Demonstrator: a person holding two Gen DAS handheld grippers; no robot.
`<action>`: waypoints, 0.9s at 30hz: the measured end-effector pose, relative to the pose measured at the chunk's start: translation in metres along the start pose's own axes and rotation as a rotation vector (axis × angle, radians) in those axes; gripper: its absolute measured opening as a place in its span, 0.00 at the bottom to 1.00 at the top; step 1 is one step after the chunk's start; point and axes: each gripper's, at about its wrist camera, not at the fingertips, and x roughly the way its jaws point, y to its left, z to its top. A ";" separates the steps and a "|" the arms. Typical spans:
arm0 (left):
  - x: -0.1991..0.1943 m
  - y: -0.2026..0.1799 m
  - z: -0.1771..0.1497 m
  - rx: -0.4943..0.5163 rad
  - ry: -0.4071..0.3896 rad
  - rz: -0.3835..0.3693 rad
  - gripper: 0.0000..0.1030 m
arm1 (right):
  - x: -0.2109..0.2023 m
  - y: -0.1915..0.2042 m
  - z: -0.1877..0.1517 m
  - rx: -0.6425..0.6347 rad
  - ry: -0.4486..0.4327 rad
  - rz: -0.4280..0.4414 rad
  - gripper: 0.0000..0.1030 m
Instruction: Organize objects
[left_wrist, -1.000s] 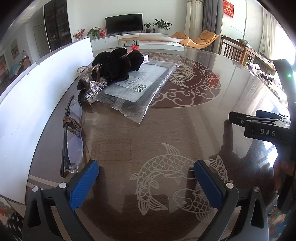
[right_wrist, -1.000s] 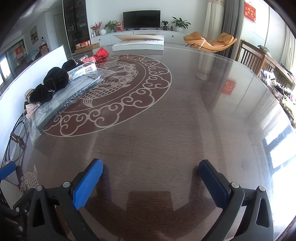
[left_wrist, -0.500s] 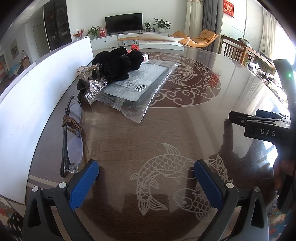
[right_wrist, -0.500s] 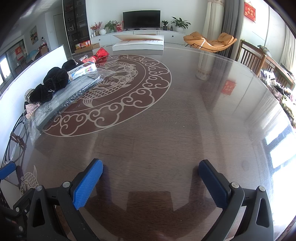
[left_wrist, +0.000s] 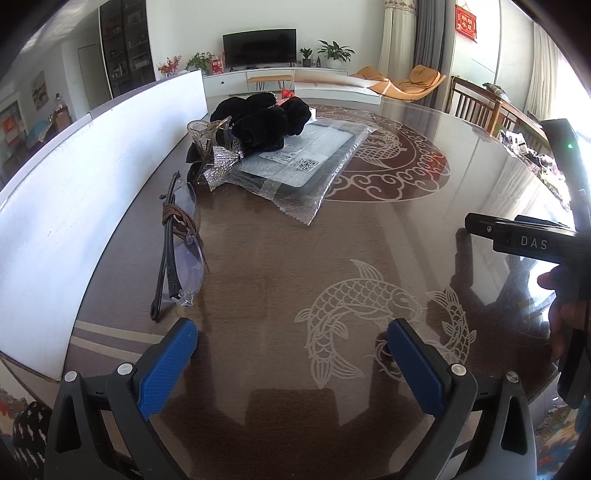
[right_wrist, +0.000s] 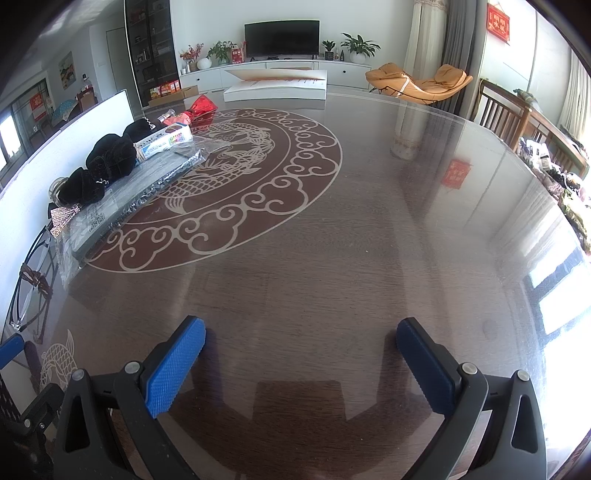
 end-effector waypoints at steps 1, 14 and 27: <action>-0.002 0.002 -0.002 0.001 0.002 -0.002 1.00 | 0.000 -0.001 0.000 0.002 0.000 -0.001 1.00; -0.003 0.015 -0.005 0.001 -0.020 -0.003 1.00 | 0.005 0.028 0.033 -0.054 0.047 0.124 1.00; -0.002 0.016 -0.003 0.008 -0.027 -0.008 1.00 | 0.053 0.183 0.112 -0.287 0.133 0.169 1.00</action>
